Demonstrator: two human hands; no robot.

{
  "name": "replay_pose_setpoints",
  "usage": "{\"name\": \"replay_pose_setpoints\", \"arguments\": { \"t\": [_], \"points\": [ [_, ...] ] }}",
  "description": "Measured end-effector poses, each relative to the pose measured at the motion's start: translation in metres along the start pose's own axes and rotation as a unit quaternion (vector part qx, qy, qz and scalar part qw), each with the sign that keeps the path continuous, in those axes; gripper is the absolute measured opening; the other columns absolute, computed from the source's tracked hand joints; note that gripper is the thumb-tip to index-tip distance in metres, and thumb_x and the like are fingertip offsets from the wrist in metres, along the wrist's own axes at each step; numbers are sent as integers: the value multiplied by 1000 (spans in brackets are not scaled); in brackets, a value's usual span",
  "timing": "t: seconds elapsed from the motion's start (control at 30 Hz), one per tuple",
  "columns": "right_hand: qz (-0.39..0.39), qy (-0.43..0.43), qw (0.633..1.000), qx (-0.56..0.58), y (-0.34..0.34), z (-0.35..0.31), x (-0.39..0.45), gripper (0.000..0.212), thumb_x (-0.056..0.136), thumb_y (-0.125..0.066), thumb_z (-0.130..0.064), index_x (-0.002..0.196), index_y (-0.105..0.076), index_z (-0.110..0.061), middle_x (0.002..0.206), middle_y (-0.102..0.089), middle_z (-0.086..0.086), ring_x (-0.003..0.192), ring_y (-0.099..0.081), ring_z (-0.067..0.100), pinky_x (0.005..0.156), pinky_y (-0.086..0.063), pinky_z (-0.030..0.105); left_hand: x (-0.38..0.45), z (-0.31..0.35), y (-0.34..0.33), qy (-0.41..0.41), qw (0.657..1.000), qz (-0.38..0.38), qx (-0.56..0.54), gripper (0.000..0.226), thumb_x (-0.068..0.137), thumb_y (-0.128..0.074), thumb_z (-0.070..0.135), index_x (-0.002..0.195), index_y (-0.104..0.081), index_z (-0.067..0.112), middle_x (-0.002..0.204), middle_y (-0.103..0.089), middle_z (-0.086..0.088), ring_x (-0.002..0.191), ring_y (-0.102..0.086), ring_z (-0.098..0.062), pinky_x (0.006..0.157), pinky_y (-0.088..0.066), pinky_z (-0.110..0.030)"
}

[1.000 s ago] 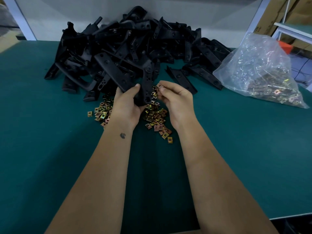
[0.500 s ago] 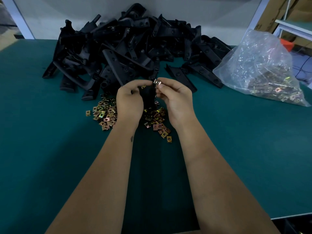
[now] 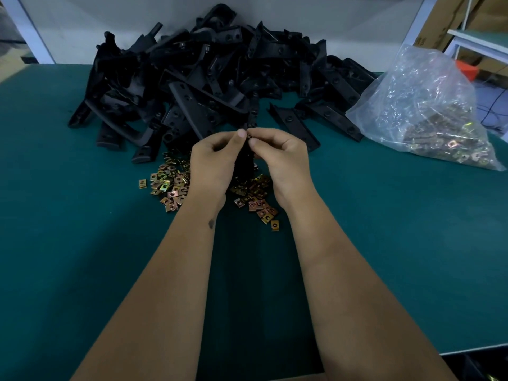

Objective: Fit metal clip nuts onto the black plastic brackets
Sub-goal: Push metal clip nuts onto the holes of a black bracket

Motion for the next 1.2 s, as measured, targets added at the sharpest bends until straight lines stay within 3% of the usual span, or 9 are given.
{"name": "replay_pose_setpoints", "arguments": {
  "t": [0.33,0.53,0.77,0.93,1.1,1.2],
  "points": [
    [11,-41,997,58,3,7,1,12,85,-67,2,86,-75,-8,81,-72,2,74,-64,5,74,-50,22,-2,-3,-2,29,999,-15,-39,27,95,-64,18,75,-78,28,89,-77,-1,97,-71,-21,90,-56,-35],
    [-24,-45,995,88,0,6,1,18,87,-63,6,84,-72,-9,81,-72,1,75,-65,6,75,-50,21,-2,-7,-1,74,995,-28,-53,19,95,-64,17,82,-76,22,86,-76,2,90,-71,-14,81,-56,-27],
    [4,-42,996,82,3,6,1,14,87,-67,2,91,-72,-10,91,-70,6,86,-64,12,76,-50,18,-2,-5,-2,57,996,-25,-60,18,96,-63,17,86,-76,24,92,-76,3,97,-69,-16,93,-55,-35],
    [-20,-49,995,80,0,7,0,11,89,-66,-1,93,-74,-8,97,-72,10,93,-64,17,80,-48,25,-2,-6,-2,67,993,-53,-82,16,97,-61,18,90,-76,20,92,-76,0,93,-70,-17,88,-56,-34],
    [-42,-29,995,83,-1,4,0,20,89,-63,3,91,-73,-14,94,-71,3,91,-62,12,77,-47,21,-2,-7,-3,83,987,-87,-108,15,95,-60,11,103,-73,11,110,-73,-11,109,-67,-25,99,-52,-41],
    [-40,-11,997,70,-1,2,0,23,89,-64,3,90,-74,-17,89,-73,-2,86,-63,7,74,-48,19,-2,-6,-4,72,988,-77,-109,15,95,-60,9,100,-74,13,104,-75,-8,104,-69,-23,97,-54,-40]
  ]
}}
Point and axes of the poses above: each hand's wrist, its own x-axis towards the middle knuckle, its own y-axis out of the back of the hand, z = x × y, the point moved 9 cm from there along x, towards the middle knuckle
